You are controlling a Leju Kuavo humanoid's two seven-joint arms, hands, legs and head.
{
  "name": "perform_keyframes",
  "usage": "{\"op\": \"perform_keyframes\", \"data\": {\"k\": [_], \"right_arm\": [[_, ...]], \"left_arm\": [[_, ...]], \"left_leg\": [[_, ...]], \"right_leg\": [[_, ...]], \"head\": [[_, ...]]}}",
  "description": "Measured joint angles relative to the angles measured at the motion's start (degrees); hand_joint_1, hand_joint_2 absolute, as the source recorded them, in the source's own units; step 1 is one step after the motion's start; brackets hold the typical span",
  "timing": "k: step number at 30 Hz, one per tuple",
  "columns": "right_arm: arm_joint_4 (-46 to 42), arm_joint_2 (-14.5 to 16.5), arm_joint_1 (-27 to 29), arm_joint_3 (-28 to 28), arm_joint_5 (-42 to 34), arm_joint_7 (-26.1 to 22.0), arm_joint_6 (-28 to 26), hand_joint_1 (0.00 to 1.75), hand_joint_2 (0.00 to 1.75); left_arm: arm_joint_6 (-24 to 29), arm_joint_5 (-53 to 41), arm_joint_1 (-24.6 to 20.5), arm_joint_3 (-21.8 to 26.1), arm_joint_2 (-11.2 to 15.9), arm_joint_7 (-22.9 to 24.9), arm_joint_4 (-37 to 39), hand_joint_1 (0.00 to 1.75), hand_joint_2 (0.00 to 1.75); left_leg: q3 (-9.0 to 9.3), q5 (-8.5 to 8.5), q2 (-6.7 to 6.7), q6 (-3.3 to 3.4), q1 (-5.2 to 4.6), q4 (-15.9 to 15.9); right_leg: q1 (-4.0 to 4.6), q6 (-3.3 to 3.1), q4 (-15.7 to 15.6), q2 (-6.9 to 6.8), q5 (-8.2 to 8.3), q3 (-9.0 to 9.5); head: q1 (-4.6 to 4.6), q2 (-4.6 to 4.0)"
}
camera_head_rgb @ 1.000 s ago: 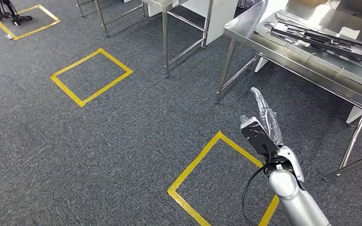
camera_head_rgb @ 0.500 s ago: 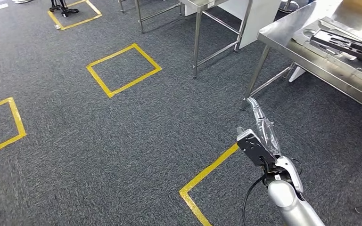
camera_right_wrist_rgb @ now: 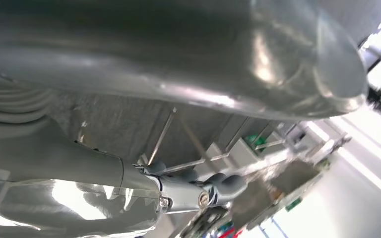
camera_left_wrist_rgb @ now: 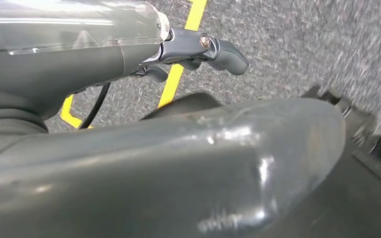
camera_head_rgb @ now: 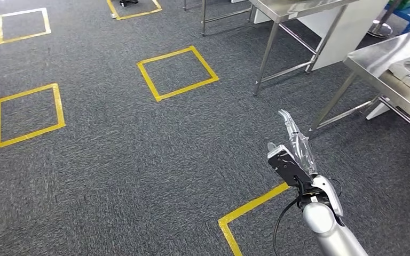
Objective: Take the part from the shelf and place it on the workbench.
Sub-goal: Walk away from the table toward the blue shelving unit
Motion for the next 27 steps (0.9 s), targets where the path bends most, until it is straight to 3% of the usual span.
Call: {"op": "perform_keyframes", "data": {"k": [1,2,3,4,6,8,10,11,13,14,15,17,18,20,21,23,25,26,27], "right_arm": [[0.2,0.0,0.0,0.0,0.0,0.0,0.0,0.0,0.0],[0.3,0.0,0.0,0.0,0.0,0.0,0.0,0.0,0.0],[0.3,0.0,0.0,0.0,0.0,0.0,0.0,0.0,0.0],[0.4,0.1,0.0,0.0,0.0,0.0,0.0,0.0,0.0],[0.4,0.1,-0.2,0.1,0.0,0.0,0.0,0.0,0.0],[0.4,0.1,-0.3,0.1,0.0,0.0,0.0,0.0,0.0],[0.5,0.3,-0.3,0.1,0.0,0.0,0.0,0.0,0.0],[0.5,0.4,-0.4,0.2,0.1,0.0,0.0,0.0,0.0],[0.5,0.6,-0.5,0.3,0.1,-0.1,0.0,0.0,0.0],[0.6,0.7,-0.5,0.3,0.1,-0.1,0.0,0.0,0.0],[0.6,0.7,-0.5,0.4,0.1,-0.1,0.0,0.0,0.0],[0.7,0.9,-0.5,0.4,0.1,-0.1,0.0,0.0,0.0],[0.7,1.0,-0.5,0.4,0.1,-0.1,0.0,0.0,0.0],[0.8,1.0,-0.5,0.5,0.1,-0.1,0.0,0.0,0.0],[0.8,1.0,-0.5,0.5,0.1,-0.1,0.0,0.0,0.0],[0.8,1.1,-0.6,0.5,0.1,-0.1,0.0,0.0,0.0],[0.8,1.2,-0.6,0.5,0.1,-0.1,0.0,0.0,0.0],[0.8,1.2,-0.6,0.5,0.1,-0.1,0.0,0.0,0.0],[0.8,1.3,-0.7,0.5,0.1,-0.1,0.0,0.0,0.0]], "left_arm": [[0.0,0.0,-0.1,-0.1,0.0,0.0,0.0,0.0,0.0],[0.1,-0.1,-0.1,-0.1,0.0,0.1,0.0,0.0,0.0],[0.1,-0.1,0.0,-0.1,0.0,0.2,0.0,0.0,0.0],[0.1,-0.1,0.0,-0.2,-0.1,0.2,0.0,0.0,0.0],[0.1,-0.2,0.1,-0.2,-0.2,0.3,0.0,0.0,0.0],[0.2,-0.2,0.0,-0.3,-0.2,0.3,0.0,0.0,0.0],[0.2,-0.3,0.1,-0.3,-0.3,0.4,0.0,0.0,0.0],[0.3,-0.3,0.2,-0.3,-0.3,0.4,0.0,0.0,0.0],[0.3,-0.3,0.2,-0.3,-0.3,0.5,0.0,0.0,0.0],[0.4,-0.3,0.2,-0.3,-0.3,0.5,0.0,0.0,0.0],[0.4,-0.3,0.1,-0.3,-0.3,0.5,0.0,0.0,0.0],[0.4,-0.3,0.1,-0.4,-0.3,0.5,0.0,0.0,0.0],[0.4,-0.3,0.1,-0.4,-0.3,0.5,0.0,0.0,0.0],[0.4,-0.3,0.1,-0.4,-0.2,0.6,0.0,0.0,0.0],[0.4,-0.3,0.1,-0.4,-0.2,0.6,0.0,0.0,0.0],[0.5,-0.4,0.1,-0.4,-0.3,0.6,0.0,0.0,0.0],[0.6,-0.4,0.2,-0.4,-0.3,0.7,0.0,0.0,0.0],[0.6,-0.4,0.3,-0.4,-0.3,0.8,0.0,0.0,0.0],[0.6,-0.4,0.4,-0.4,-0.3,0.8,0.0,0.0,0.0]], "left_leg": [[-0.02,0.01,-0.83,0.05,-0.03,0.0],[-0.01,-0.01,-1.67,0.05,-0.07,0.1],[0.05,-0.04,-2.52,0.02,-0.08,0.2],[0.14,-0.09,-3.37,-0.06,-0.06,0.3],[0.08,-0.31,-4.97,-0.42,-0.09,0.8],[-0.39,-0.39,-6.35,-1.03,-0.03,1.1],[-0.84,-0.21,-7.6,-1.76,0.19,1.1],[-1.01,-0.36,-7.12,-2.07,0.19,1.3],[-2.38,-2.2,-4.06,-2.54,0.02,4.2],[-3.83,-3.96,-2.06,-2.68,0.02,7.4],[-5.74,-5.88,-0.88,-2.83,0.11,11.3],[-8.57,-7.88,-0.05,-3.03,0.37,17.2],[-8.52,-7.32,0.12,-3.06,0.45,17.3],[-5.02,-3.71,1.2,-2.82,0.44,10.9],[-2.83,-2.28,2.51,-2.54,0.15,6.8],[-0.3,-0.92,4.17,-1.92,-0.32,1.8],[-0.29,-0.91,3.44,-1.43,-0.58,1.2],[-0.14,-0.73,2.84,-1.14,-0.5,0.9],[0.06,-0.51,2.19,-0.79,-0.39,0.5]], "right_leg": [[0.01,0.05,3.5,0.42,-1.07,-1.96],[0.01,0.08,5.3,0.54,-1.04,-3.23],[-0.02,0.08,5.0,0.63,0.2,-3.47],[-0.08,0.02,2.4,0.91,2.42,-2.59],[-0.36,-0.2,-5.2,3.27,6.48,0.48],[-0.43,-0.5,-9.1,5.28,7.55,2.07],[-0.28,-1.02,-9.4,4.57,7.47,2.21],[-0.27,-1.43,-9.6,3.84,7.56,2.38],[-0.27,-2.32,-10.1,2.24,7.7,2.78],[-0.08,-2.66,-10.2,1.37,7.65,2.9],[0.12,-2.9,-10.2,0.51,7.56,2.93],[0.41,-3.06,-10.1,-1.26,7.36,3.0],[0.49,-3.04,-10.1,-2.05,7.24,3.09],[0.55,-2.85,-10.0,-3.42,6.9,3.5],[0.66,-2.64,-10.0,-4.03,6.67,3.73],[0.89,-2.13,-9.9,-5.1,6.35,4.02],[0.98,-1.58,-10.1,-6.13,6.27,4.22],[0.84,-1.26,-10.1,-6.15,6.07,4.41],[0.69,-0.97,-9.6,-5.3,5.59,4.38]], "head": [[0.04,0.0],[0.04,0.0],[0.04,0.0],[0.04,0.0],[0.04,0.0],[0.02,0.0],[-0.01,0.0],[-0.02,0.0],[-0.17,0.0],[-0.23,0.0],[-0.28,0.0],[-0.26,0.0],[-0.26,0.0],[-0.26,0.0],[-0.26,0.0],[-0.21,0.0],[-0.19,0.0],[-0.19,0.0],[-0.17,0.0]]}}
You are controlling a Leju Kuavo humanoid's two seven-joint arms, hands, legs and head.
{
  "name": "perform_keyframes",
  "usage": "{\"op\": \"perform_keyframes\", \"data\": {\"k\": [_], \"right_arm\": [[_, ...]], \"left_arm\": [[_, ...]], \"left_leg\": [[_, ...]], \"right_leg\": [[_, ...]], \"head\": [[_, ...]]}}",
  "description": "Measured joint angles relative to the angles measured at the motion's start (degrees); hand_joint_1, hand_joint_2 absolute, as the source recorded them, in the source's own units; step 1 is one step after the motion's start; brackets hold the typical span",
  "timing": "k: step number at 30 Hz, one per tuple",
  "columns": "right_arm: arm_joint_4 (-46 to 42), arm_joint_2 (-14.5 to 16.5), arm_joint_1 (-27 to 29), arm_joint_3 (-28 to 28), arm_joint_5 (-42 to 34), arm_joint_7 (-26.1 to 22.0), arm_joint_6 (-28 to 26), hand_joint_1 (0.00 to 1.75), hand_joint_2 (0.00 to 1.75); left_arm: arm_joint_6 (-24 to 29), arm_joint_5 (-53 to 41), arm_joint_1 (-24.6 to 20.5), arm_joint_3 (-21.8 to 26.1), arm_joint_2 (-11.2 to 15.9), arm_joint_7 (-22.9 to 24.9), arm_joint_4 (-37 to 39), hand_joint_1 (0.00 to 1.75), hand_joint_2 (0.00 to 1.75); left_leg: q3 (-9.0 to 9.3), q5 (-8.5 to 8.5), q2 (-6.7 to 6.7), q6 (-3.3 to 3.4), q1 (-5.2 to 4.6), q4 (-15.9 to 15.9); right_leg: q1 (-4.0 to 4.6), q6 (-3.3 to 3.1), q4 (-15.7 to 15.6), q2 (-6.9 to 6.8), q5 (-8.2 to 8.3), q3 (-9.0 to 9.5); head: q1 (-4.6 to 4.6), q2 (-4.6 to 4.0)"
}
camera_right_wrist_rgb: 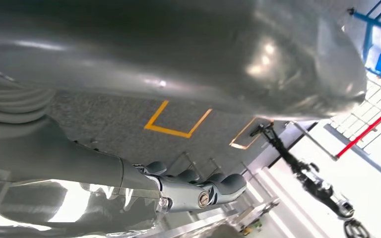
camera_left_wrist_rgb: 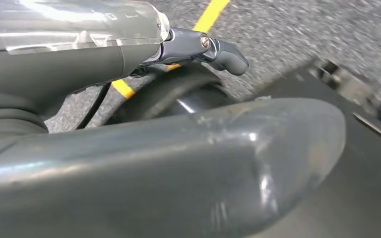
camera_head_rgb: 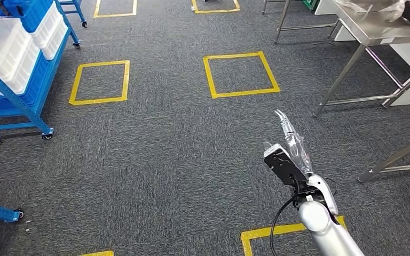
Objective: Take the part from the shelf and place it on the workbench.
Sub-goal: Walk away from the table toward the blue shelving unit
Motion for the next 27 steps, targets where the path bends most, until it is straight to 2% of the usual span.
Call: {"op": "perform_keyframes", "data": {"k": [1,3,4,5,6,7,8,10,11,12,14,15,16,18,19,20,21,22,23,25,26,27], "right_arm": [[0.0,0.0,0.0,0.0,0.0,0.0,0.0,0.0,0.0],[0.1,0.1,0.0,0.0,0.0,-0.1,-0.1,0.0,0.0],[0.2,0.1,0.0,0.0,0.0,-0.1,-0.1,0.0,0.0],[0.3,0.2,0.1,0.1,0.0,-0.1,0.0,0.0,0.0],[0.3,0.2,0.0,0.1,0.0,-0.1,0.0,0.0,0.0],[0.4,0.2,0.0,0.1,0.1,-0.1,0.0,0.0,0.0],[0.4,0.2,-0.2,0.1,0.1,-0.2,0.0,0.0,0.0],[0.4,0.2,-0.7,0.1,0.1,-0.2,0.0,0.0,0.0],[0.5,0.2,-0.9,0.1,0.1,-0.2,0.1,0.0,0.0],[0.5,0.2,-1.2,0.1,0.0,-0.2,0.2,0.0,0.0],[0.6,0.3,-1.7,0.2,0.0,-0.1,0.4,0.0,0.0],[0.6,0.3,-2.0,0.3,-0.1,-0.1,0.5,0.0,0.0],[0.6,0.3,-2.2,0.4,-0.1,0.0,0.6,0.0,0.0],[0.6,0.3,-2.4,0.5,-0.2,0.0,0.7,0.0,0.0],[0.6,0.3,-2.4,0.5,-0.2,0.0,0.7,0.0,0.0],[0.6,0.3,-2.3,0.5,-0.2,0.0,0.7,0.0,0.0],[0.6,0.3,-2.3,0.6,-0.2,0.1,0.7,0.0,0.0],[0.6,0.3,-2.3,0.7,-0.2,0.1,0.7,0.0,0.0],[0.6,0.4,-2.3,0.8,-0.2,0.1,0.7,0.0,0.0],[0.6,0.4,-2.3,1.0,-0.2,0.1,0.7,0.0,0.0],[0.6,0.4,-2.3,1.0,-0.2,0.1,0.7,0.0,0.0],[0.6,0.4,-2.3,1.0,-0.2,0.1,0.7,0.0,0.0]], "left_arm": [[0.1,0.0,-0.1,0.0,0.0,0.0,0.0,0.0,0.0],[0.3,0.0,-0.3,0.0,0.0,0.1,0.0,0.0,0.0],[0.4,0.0,-0.4,0.0,0.0,0.1,0.0,0.0,0.0],[0.5,-0.1,-0.4,0.0,0.0,0.2,0.0,0.0,0.0],[0.5,-0.1,-0.4,0.0,0.0,0.3,0.0,0.0,0.0],[0.6,-0.1,-0.3,0.0,0.0,0.3,0.0,0.0,0.0],[0.6,-0.1,-0.3,0.0,0.0,0.4,0.0,0.0,0.0],[0.7,-0.2,-0.5,0.0,-0.1,0.5,0.0,0.0,0.0],[0.7,-0.2,-0.6,0.0,-0.1,0.6,0.0,0.0,0.0],[0.7,-0.3,-0.6,0.0,-0.1,0.7,0.0,0.0,0.0],[0.8,-0.4,-0.5,-0.1,-0.1,1.0,0.0,0.0,0.0],[1.0,-0.4,-0.5,-0.1,-0.1,1.1,0.0,0.0,0.0],[1.1,-0.5,-0.5,-0.1,-0.1,1.3,0.0,0.0,0.0],[1.6,-0.6,-0.7,-0.2,-0.1,1.7,0.0,0.0,0.0],[1.8,-0.7,-0.8,-0.3,-0.1,2.0,0.0,0.0,0.0],[2.0,-0.8,-0.8,-0.4,-0.1,2.3,0.0,0.0,0.0],[2.1,-0.9,-0.8,-0.5,-0.1,2.6,0.0,0.0,0.0],[2.2,-0.9,-0.8,-0.6,0.0,2.8,0.0,0.0,0.0],[2.3,-1.0,-0.8,-0.7,0.0,3.0,0.0,0.0,0.0],[2.5,-1.0,-0.7,-0.9,0.0,3.1,0.0,0.0,0.0],[2.5,-1.0,-0.8,-0.9,0.0,3.2,0.0,0.0,0.0],[2.5,-1.0,-0.8,-1.0,0.0,3.2,0.0,0.0,0.0]], "left_leg": [[0.21,0.24,-0.61,0.36,0.16,-0.4],[0.38,0.5,-1.93,0.75,0.3,-0.7],[0.34,0.53,-2.65,0.82,0.28,-0.7],[0.35,0.53,-3.42,0.83,0.26,-0.6],[0.38,0.51,-4.2,0.8,0.26,-0.6],[0.43,0.47,-5.0,0.74,0.27,-0.4],[0.47,0.38,-5.79,0.6,0.3,-0.2],[0.23,0.14,-7.22,0.16,0.28,0.3],[-0.03,0.1,-7.82,-0.15,0.29,0.6],[-0.33,0.14,-8.4,-0.47,0.31,0.6],[-0.74,0.24,-9.19,-1.12,0.41,0.6],[-0.97,-0.1,-8.47,-1.4,0.36,1.0],[-1.59,-1.04,-7.05,-1.67,0.32,2.4],[-4.36,-4.46,-3.62,-2.15,0.35,8.5],[-6.26,-6.28,-2.75,-2.33,0.48,12.4],[-7.74,-7.36,-2.38,-2.45,0.6,15.5],[-8.37,-7.45,-2.18,-2.5,0.68,16.8],[-7.86,-6.46,-1.99,-2.46,0.73,15.9],[-6.18,-4.63,-1.53,-2.3,0.7,12.8],[-1.99,-1.46,0.95,-1.66,0.26,4.9],[-0.64,-0.66,1.91,-1.3,0.0,2.2],[-0.11,-0.5,2.43,-1.02,-0.25,1.0]], "right_leg": [[-0.15,0.23,1.5,1.48,-1.08,-0.59],[-0.31,0.43,7.8,4.74,-4.33,-3.7],[-0.31,0.47,11.5,5.48,-5.75,-5.77],[-0.31,0.52,14.1,5.72,-6.23,-7.34],[-0.33,0.54,14.8,5.82,-5.6,-8.07],[-0.4,0.54,13.4,5.95,-3.88,-7.75],[-0.55,0.51,10.1,6.38,-1.45,-6.46],[-0.92,0.35,3.4,8.7,1.62,-3.61],[-0.97,0.2,1.5,9.55,2.12,-2.83],[-0.91,-0.01,0.9,9.98,1.94,-2.62],[-0.81,-0.6,0.7,8.89,2.14,-2.58],[-0.85,-0.97,0.5,8.29,2.24,-2.46],[-0.88,-1.4,0.3,7.58,2.31,-2.34],[-0.65,-2.06,0.1,6.01,2.27,-2.16],[-0.48,-2.27,0.1,5.14,2.2,-2.13],[-0.34,-2.34,0.1,4.31,2.12,-2.11],[-0.24,-2.38,0.1,3.5,2.04,-2.06],[-0.18,-2.38,0.1,2.76,1.94,-1.95],[-0.13,-2.31,0.1,2.07,1.81,-1.75],[0.05,-1.97,0.2,0.85,1.44,-1.31],[0.16,-1.71,0.2,0.33,1.29,-1.14],[0.26,-1.44,0.2,-0.21,1.18,-1.02]], "head": [[0.03,0.0],[0.15,0.0],[0.19,0.0],[0.2,0.0],[0.2,0.0],[0.2,0.0],[0.2,0.0],[0.19,0.0],[0.18,0.0],[0.17,0.0],[0.16,0.0],[0.14,0.0],[0.05,0.0],[-0.09,0.0],[-0.15,0.0],[-0.14,0.0],[-0.14,0.0],[-0.14,0.0],[-0.14,0.0],[-0.13,0.0],[-0.11,0.0],[-0.09,0.0]]}}
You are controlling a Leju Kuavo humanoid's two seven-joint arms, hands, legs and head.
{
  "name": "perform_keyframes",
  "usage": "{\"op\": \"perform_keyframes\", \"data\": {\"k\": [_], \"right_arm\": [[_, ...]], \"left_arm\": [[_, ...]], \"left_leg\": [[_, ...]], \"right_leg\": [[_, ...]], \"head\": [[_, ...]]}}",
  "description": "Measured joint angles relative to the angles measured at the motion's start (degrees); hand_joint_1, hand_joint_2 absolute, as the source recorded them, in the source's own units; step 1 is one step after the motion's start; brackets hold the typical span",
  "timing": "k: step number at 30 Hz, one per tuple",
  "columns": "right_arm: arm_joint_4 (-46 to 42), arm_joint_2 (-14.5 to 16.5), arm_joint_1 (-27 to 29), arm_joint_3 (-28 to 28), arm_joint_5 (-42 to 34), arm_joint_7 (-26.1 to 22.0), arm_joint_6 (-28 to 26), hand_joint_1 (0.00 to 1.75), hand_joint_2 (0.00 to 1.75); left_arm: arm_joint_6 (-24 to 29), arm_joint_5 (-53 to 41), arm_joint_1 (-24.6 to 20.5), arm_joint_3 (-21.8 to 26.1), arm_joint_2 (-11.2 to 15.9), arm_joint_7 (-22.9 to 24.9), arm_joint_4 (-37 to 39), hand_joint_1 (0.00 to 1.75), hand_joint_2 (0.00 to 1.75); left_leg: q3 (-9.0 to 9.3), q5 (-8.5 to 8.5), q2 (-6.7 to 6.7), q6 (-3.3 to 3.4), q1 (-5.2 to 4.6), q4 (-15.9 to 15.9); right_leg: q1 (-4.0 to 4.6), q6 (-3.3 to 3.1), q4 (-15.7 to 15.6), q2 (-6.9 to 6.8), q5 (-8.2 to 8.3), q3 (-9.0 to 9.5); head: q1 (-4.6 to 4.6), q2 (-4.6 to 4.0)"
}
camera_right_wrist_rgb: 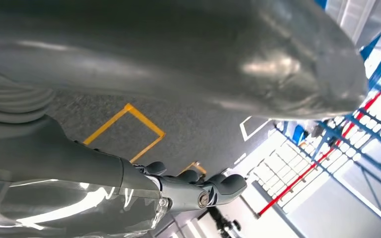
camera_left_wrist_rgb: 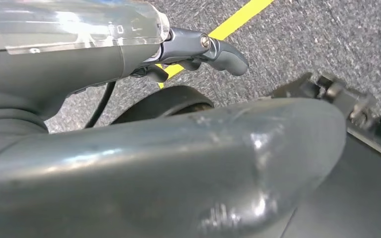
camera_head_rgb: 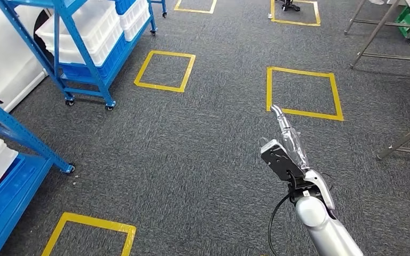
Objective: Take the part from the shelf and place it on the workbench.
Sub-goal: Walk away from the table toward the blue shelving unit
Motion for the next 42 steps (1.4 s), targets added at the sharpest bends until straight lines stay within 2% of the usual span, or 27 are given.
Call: {"op": "perform_keyframes", "data": {"k": [2,3,5,7,8,9,10,11,13,15,17,18,19,20,22,24,25,27,28,30,31,33,35,37,39,40,42], "right_arm": [[0.0,0.1,0.0,0.0,0.0,0.0,0.0,0.0,0.0],[-0.1,0.1,-0.1,0.0,0.1,0.1,0.0,0.0,0.0],[-0.2,0.1,-0.2,0.1,0.1,0.1,0.1,0.0,0.0],[-0.1,0.1,-0.1,0.1,0.1,0.2,0.1,0.0,0.0],[-0.1,0.1,0.0,0.1,0.2,0.3,0.2,0.0,0.0],[0.0,0.2,0.0,0.1,0.2,0.3,0.2,0.0,0.0],[0.1,0.2,0.0,0.1,0.2,0.3,0.3,0.0,0.0],[0.1,0.2,0.0,0.1,0.2,0.3,0.3,0.0,0.0],[0.2,0.2,-0.2,0.1,0.2,0.3,0.4,0.0,0.0],[0.2,0.2,-0.3,0.1,0.2,0.4,0.4,0.0,0.0],[0.2,0.2,-0.4,0.1,0.3,0.4,0.5,0.0,0.0],[0.2,0.2,-0.5,0.2,0.3,0.4,0.5,0.0,0.0],[0.2,0.2,-0.7,0.2,0.3,0.4,0.5,0.0,0.0],[0.2,0.2,-0.8,0.2,0.3,0.4,0.5,0.0,0.0],[0.2,0.2,-0.8,0.3,0.3,0.3,0.5,0.0,0.0],[0.2,0.2,-0.8,0.3,0.3,0.4,0.5,0.0,0.0],[0.2,0.2,-0.8,0.3,0.3,0.4,0.5,0.0,0.0],[0.2,0.2,-0.8,0.4,0.3,0.4,0.5,0.0,0.0],[0.2,0.2,-0.8,0.4,0.3,0.4,0.5,0.0,0.0],[0.2,0.2,-0.9,0.4,0.3,0.6,0.6,0.0,0.0],[0.2,0.2,-0.9,0.4,0.3,0.8,0.6,0.0,0.0],[0.2,0.2,-1.0,0.5,0.3,1.1,0.7,0.0,0.0],[0.3,0.2,-1.2,0.7,0.3,1.1,0.8,0.0,0.0],[0.4,0.2,-1.1,0.9,0.3,1.1,0.8,0.0,0.0],[0.8,0.2,-0.9,1.0,0.3,1.2,0.9,0.0,0.0],[0.9,0.2,-0.8,1.0,0.3,1.2,0.9,0.0,0.0],[1.1,0.2,-0.8,1.1,0.3,1.2,0.9,0.0,0.0]], "left_arm": [[0.0,0.0,0.1,-0.1,0.0,0.2,0.0,0.0,0.0],[0.0,-0.1,0.2,-0.1,0.0,0.3,0.0,0.0,0.0],[0.1,-0.1,0.1,-0.2,0.0,0.5,0.0,0.0,0.0],[0.1,-0.2,-0.1,-0.3,-0.1,0.6,0.0,0.0,0.0],[0.2,-0.2,-0.2,-0.3,-0.1,0.7,0.0,0.0,0.0],[0.2,-0.2,-0.2,-0.3,-0.1,0.7,0.0,0.0,0.0],[0.2,-0.2,-0.2,-0.4,-0.2,0.7,0.0,0.0,0.0],[0.2,-0.2,-0.2,-0.4,-0.2,0.7,0.0,0.0,0.0],[0.2,-0.2,-0.3,-0.4,-0.2,0.7,0.0,0.0,0.0],[0.2,-0.2,-0.4,-0.4,-0.2,0.7,0.0,0.0,0.0],[0.2,-0.2,-0.4,-0.4,-0.2,0.7,0.0,0.0,0.0],[0.2,-0.2,-0.3,-0.4,-0.2,0.7,0.0,0.0,0.0],[0.2,-0.2,-0.3,-0.4,-0.2,0.7,0.0,0.0,0.0],[0.2,-0.2,-0.3,-0.4,-0.2,0.7,0.0,0.0,0.0],[0.2,-0.2,-0.4,-0.4,-0.2,0.7,0.0,0.0,0.0],[0.2,-0.2,-0.4,-0.4,-0.2,0.7,0.0,0.0,0.0],[0.2,-0.2,-0.4,-0.4,-0.2,0.7,0.0,0.0,0.0],[0.2,-0.3,-0.3,-0.4,-0.2,0.8,0.0,0.0,0.0],[0.2,-0.3,-0.3,-0.4,-0.2,0.8,0.0,0.0,0.0],[0.3,-0.4,-0.4,-0.5,-0.2,0.9,0.0,0.0,0.0],[0.3,-0.4,-0.4,-0.5,-0.2,0.9,0.0,0.0,0.0],[0.3,-0.4,-0.3,-0.5,-0.2,1.0,0.0,0.0,0.0],[0.3,-0.4,-0.3,-0.5,-0.2,1.0,0.0,0.0,0.0],[0.2,-0.3,-0.5,-0.5,-0.3,1.0,0.0,0.0,0.0],[0.2,-0.3,-0.5,-0.5,-0.3,1.0,0.0,0.0,0.0],[0.2,-0.3,-0.5,-0.5,-0.3,1.0,0.0,0.0,0.0],[0.1,-0.3,-0.4,-0.5,-0.3,1.0,0.0,0.0,0.0]], "left_leg": [[0.06,0.17,-1.18,0.51,-0.12,-0.4],[0.25,0.38,-1.84,0.77,-0.03,-0.8],[0.73,0.86,-3.11,1.4,0.31,-1.6],[0.66,1.07,-4.44,1.71,0.43,-1.7],[0.62,1.09,-5.21,1.76,0.43,-1.7],[0.62,1.09,-6.03,1.76,0.42,-1.6],[0.66,1.06,-6.85,1.72,0.42,-1.5],[0.72,1.0,-7.66,1.63,0.44,-1.3],[0.65,0.73,-9.19,1.25,0.42,-0.8],[0.19,0.59,-10.52,0.69,0.44,-0.4],[-0.25,0.74,-11.76,0.07,0.59,-0.4],[-0.36,0.62,-11.63,-0.21,0.62,-0.3],[-0.72,0.03,-10.6,-0.49,0.54,0.5],[-1.56,-1.21,-8.96,-0.72,0.45,2.4],[-4.88,-5.03,-5.5,-1.07,0.51,9.4],[-8.06,-7.33,-4.54,-1.29,0.77,15.9],[-8.21,-6.85,-4.41,-1.33,0.85,16.3],[-4.97,-3.21,-3.65,-1.08,0.88,10.2],[-2.66,-1.54,-2.37,-0.76,0.67,5.8],[0.15,0.1,-0.59,-0.08,0.16,0.3],[0.34,0.07,-0.38,0.16,-0.09,-0.5],[0.34,0.4,-1.67,0.6,0.05,-0.9],[0.81,0.88,-2.88,1.29,0.45,-1.7],[1.03,1.13,-4.16,1.71,0.62,-2.0],[0.99,1.13,-5.65,1.74,0.6,-1.9],[1.01,1.11,-6.44,1.72,0.6,-1.9],[1.1,0.95,-8.04,1.49,0.69,-1.6]], "right_leg": [[0.08,0.58,-0.2,-1.12,-0.14,0.27],[-0.05,0.9,-0.1,-0.91,-0.41,0.43],[-0.27,1.42,2.6,1.79,-2.4,-0.56],[-0.42,1.57,9.6,5.04,-5.87,-4.07],[-0.43,1.57,13.2,5.68,-7.04,-6.04],[-0.44,1.57,15.3,5.94,-7.16,-7.41],[-0.46,1.54,15.2,6.05,-6.04,-7.73],[-0.53,1.51,12.8,6.29,-3.92,-6.95],[-0.84,1.43,5.2,8.46,0.28,-3.81],[-0.96,1.25,0.9,10.33,1.62,-2.04],[-0.85,0.78,0.6,9.66,1.52,-1.89],[-0.88,0.45,0.4,8.96,1.61,-1.75],[-0.93,0.03,0.1,8.24,1.69,-1.57],[-1.0,-0.33,-0.1,7.47,1.75,-1.42],[-0.75,-0.83,-0.2,5.91,1.66,-1.31],[-0.55,-0.96,-0.2,4.25,1.5,-1.29],[-0.49,-0.96,-0.2,3.46,1.41,-1.22],[-0.42,-0.81,-0.2,2.09,1.14,-0.85],[-0.33,-0.67,-0.2,1.47,0.95,-0.61],[-0.1,-0.21,-0.1,0.39,0.65,-0.29],[-0.01,0.04,-0.1,-0.17,0.57,-0.19],[-0.01,0.63,-0.2,-0.87,0.37,0.13],[-0.2,1.13,1.6,1.41,-1.17,-0.35],[-0.45,1.39,7.8,4.88,-4.6,-3.27],[-0.54,1.63,14.5,6.0,-6.88,-6.91],[-0.6,1.74,15.5,6.08,-6.46,-7.73],[-0.9,1.89,11.2,6.47,-2.61,-6.23]], "head": [[0.03,0.0],[0.05,0.0],[0.1,0.0],[0.16,0.0],[0.19,0.0],[0.18,0.0],[0.18,0.0],[0.18,0.0],[0.18,0.0],[0.16,0.0],[0.14,0.0],[0.15,0.0],[0.03,0.0],[-0.08,0.0],[-0.29,0.0],[-0.29,0.0],[-0.28,0.0],[-0.29,0.0],[-0.28,0.0],[-0.26,0.0],[-0.25,0.0],[-0.22,0.0],[-0.15,0.0],[-0.05,0.0],[-0.02,0.0],[-0.03,0.0],[-0.02,0.0]]}}
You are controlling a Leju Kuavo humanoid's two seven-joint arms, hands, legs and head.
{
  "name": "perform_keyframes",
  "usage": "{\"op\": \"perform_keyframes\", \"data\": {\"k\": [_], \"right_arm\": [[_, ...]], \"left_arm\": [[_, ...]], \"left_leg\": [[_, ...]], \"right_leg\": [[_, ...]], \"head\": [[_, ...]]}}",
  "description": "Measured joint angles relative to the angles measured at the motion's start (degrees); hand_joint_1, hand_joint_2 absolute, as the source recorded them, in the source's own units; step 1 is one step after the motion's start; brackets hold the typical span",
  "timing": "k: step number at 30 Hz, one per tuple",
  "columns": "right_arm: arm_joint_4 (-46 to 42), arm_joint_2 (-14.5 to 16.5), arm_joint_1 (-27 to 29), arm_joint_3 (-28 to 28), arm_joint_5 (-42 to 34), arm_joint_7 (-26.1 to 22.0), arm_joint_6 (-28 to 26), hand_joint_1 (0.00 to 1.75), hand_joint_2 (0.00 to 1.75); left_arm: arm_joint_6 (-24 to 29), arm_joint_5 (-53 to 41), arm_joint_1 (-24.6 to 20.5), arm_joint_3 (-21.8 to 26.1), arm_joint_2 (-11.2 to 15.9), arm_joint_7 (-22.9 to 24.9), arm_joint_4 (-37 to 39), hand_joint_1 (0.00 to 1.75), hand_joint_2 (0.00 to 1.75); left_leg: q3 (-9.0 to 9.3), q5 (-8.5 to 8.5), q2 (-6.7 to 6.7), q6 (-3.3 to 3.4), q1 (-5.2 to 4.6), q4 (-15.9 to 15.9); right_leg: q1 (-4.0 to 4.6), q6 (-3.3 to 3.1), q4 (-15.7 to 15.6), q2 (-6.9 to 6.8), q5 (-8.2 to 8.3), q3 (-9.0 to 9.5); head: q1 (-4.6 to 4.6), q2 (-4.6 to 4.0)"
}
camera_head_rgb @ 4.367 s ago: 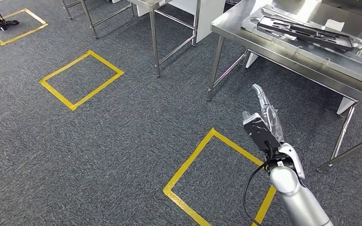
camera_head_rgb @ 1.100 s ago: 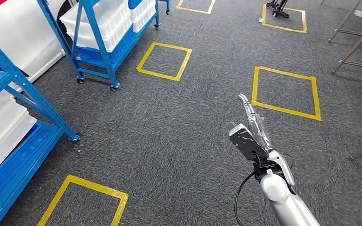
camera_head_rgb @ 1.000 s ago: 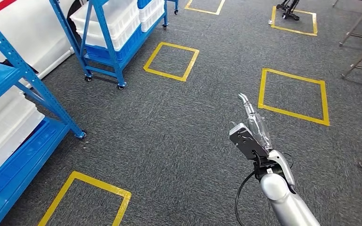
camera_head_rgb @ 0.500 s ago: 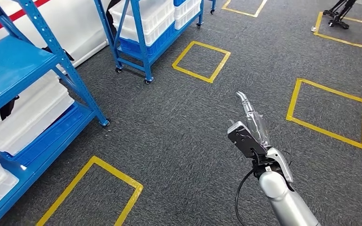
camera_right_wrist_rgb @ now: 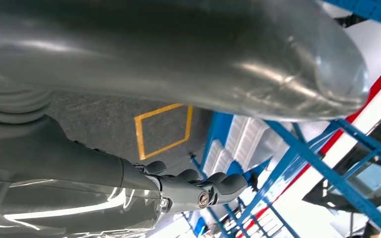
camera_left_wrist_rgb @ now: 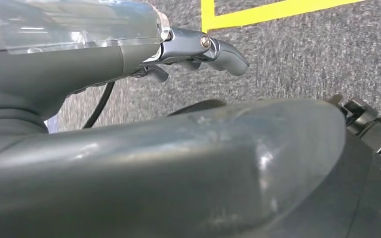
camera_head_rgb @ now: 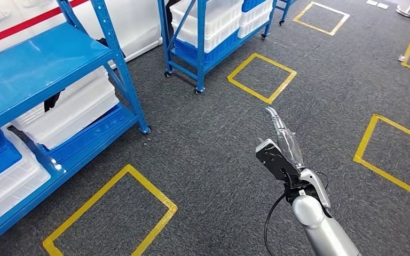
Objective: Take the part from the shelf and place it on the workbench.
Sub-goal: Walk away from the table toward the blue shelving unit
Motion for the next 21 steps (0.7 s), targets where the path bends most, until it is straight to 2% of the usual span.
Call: {"op": "perform_keyframes", "data": {"k": [1,2,3,4,6,7,9,10,11,12,13,14,15,16,18,19,20,21], "right_arm": [[0.0,0.0,0.0,0.0,0.0,0.0,0.0,0.0,0.0],[0.1,0.0,0.0,0.0,0.0,0.0,0.0,0.0,0.0],[0.1,0.0,-0.1,0.1,-0.1,0.0,0.1,0.0,0.0],[0.1,0.0,-0.1,0.1,-0.1,0.0,0.2,0.0,0.0],[0.2,0.0,-0.3,0.3,-0.2,-0.1,0.3,0.0,0.0],[0.2,0.0,-0.5,0.4,-0.2,-0.2,0.3,0.0,0.0],[0.2,0.0,-0.7,0.6,-0.2,-0.2,0.4,0.0,0.0],[0.2,0.0,-0.7,0.6,-0.2,-0.2,0.4,0.0,0.0],[0.2,0.0,-0.7,0.6,-0.2,-0.2,0.4,0.0,0.0],[0.2,0.0,-0.7,0.6,-0.2,-0.2,0.4,0.0,0.0],[0.2,0.0,-0.7,0.6,-0.2,-0.2,0.4,0.0,0.0],[0.2,0.0,-0.7,0.6,-0.2,-0.2,0.4,0.0,0.0],[0.2,0.0,-0.7,0.6,-0.3,-0.2,0.4,0.0,0.0],[0.2,0.0,-0.7,0.6,-0.3,-0.2,0.4,0.0,0.0],[0.2,0.0,-0.6,0.6,-0.3,-0.2,0.4,0.0,0.0],[0.2,0.0,-0.5,0.7,-0.3,-0.2,0.4,0.0,0.0],[0.1,0.0,-0.4,0.7,-0.3,-0.2,0.4,0.0,0.0],[0.1,0.0,-0.4,0.8,-0.3,-0.2,0.4,0.0,0.0]], "left_arm": [[0.0,0.0,0.0,0.0,0.0,0.0,0.0,0.0,0.0],[0.0,0.0,0.0,0.0,0.0,0.0,0.0,0.0,0.0],[-0.1,0.0,-0.1,0.0,0.0,0.0,0.0,0.0,0.0],[-0.1,0.0,0.0,0.0,0.0,0.0,0.0,0.0,0.0],[-0.1,0.1,0.2,0.0,0.0,0.0,0.0,0.0,0.0],[-0.1,0.2,0.3,0.0,0.0,0.0,0.0,0.0,0.0],[-0.1,0.3,0.3,0.0,0.0,0.0,0.0,0.0,0.0],[-0.1,0.3,0.2,0.0,0.1,0.0,0.0,0.0,0.0],[-0.1,0.3,0.2,0.0,0.1,0.0,0.0,0.0,0.0],[-0.1,0.3,0.2,0.0,0.1,0.0,0.0,0.0,0.0],[-0.1,0.3,0.2,0.0,0.1,0.0,0.0,0.0,0.0],[-0.1,0.3,0.2,0.0,0.1,0.0,0.0,0.0,0.0],[-0.1,0.3,0.2,0.0,0.1,0.0,0.0,0.0,0.0],[-0.1,0.3,0.3,0.0,0.1,0.1,0.0,0.0,0.0],[-0.1,0.3,0.3,0.0,0.2,0.1,0.0,0.0,0.0],[-0.1,0.3,0.3,0.0,0.2,0.1,0.0,0.0,0.0],[-0.1,0.3,0.3,0.0,0.2,0.1,0.0,0.0,0.0],[-0.1,0.3,0.4,0.0,0.2,0.1,0.0,0.0,0.0]], "left_leg": [[-0.04,-0.16,-0.78,-0.24,0.08,0.3],[-0.23,-0.36,-1.51,-0.55,0.09,0.7],[-0.51,-0.47,-2.16,-0.88,0.11,1.0],[-0.83,-0.49,-2.77,-1.21,0.15,1.2],[-1.25,-0.38,-3.81,-1.81,0.23,1.1],[-1.42,-0.64,-3.26,-2.09,0.17,1.5],[-2.93,-2.71,-0.26,-2.6,0.03,4.8],[-4.58,-4.52,1.63,-2.83,0.05,8.3],[-6.59,-6.36,2.7,-3.01,0.18,12.3],[-8.4,-7.65,3.24,-3.15,0.3,15.9],[-9.43,-7.95,3.47,-3.21,0.39,17.8],[-9.25,-7.07,3.63,-3.18,0.42,17.5],[-7.85,-5.2,3.92,-3.03,0.4,14.8],[-5.67,-3.03,4.83,-2.69,0.28,10.5],[-2.06,-0.56,7.25,-1.87,-0.32,3.4],[-1.36,-0.32,8.01,-1.53,-0.6,1.9],[-1.34,-0.5,7.93,-1.35,-0.8,1.5],[-1.37,-0.36,7.25,-1.14,-0.72,1.4]], "right_leg": [[-0.26,0.04,-3.8,1.04,2.06,1.65],[-0.43,0.03,-7.2,2.21,3.46,3.11],[-0.49,-0.06,-9.4,3.11,4.14,4.03],[-0.45,-0.24,-10.3,3.68,4.13,4.39],[-0.33,-0.84,-10.5,2.71,4.15,4.43],[-0.38,-1.25,-10.6,2.08,4.19,4.58],[-0.47,-2.08,-10.9,0.64,4.18,4.89],[-0.31,-2.4,-11.0,-0.13,4.08,4.99],[-0.15,-2.6,-11.0,-0.95,3.98,5.02],[-0.02,-2.72,-11.0,-1.79,3.88,5.07],[0.08,-2.76,-11.0,-2.58,3.78,5.14],[0.13,-2.74,-11.0,-3.3,3.66,5.29],[0.17,-2.69,-11.0,-3.99,3.49,5.54],[0.22,-2.58,-11.0,-4.61,3.29,5.85],[0.52,-2.12,-10.9,-5.75,2.89,6.33],[0.65,-1.85,-10.9,-6.3,2.77,6.45],[0.76,-1.58,-11.0,-6.88,2.69,6.55],[0.79,-1.33,-11.2,-7.48,2.65,6.73]], "head": [[0.01,0.0],[0.0,0.0],[-0.01,0.0],[-0.03,0.0],[-0.05,0.0],[-0.07,0.0],[-0.28,0.0],[-0.39,0.0],[-0.48,0.0],[-0.46,0.0],[-0.47,0.0],[-0.46,0.0],[-0.46,0.0],[-0.46,0.0],[-0.45,0.0],[-0.42,0.0],[-0.39,0.0],[-0.38,0.0]]}}
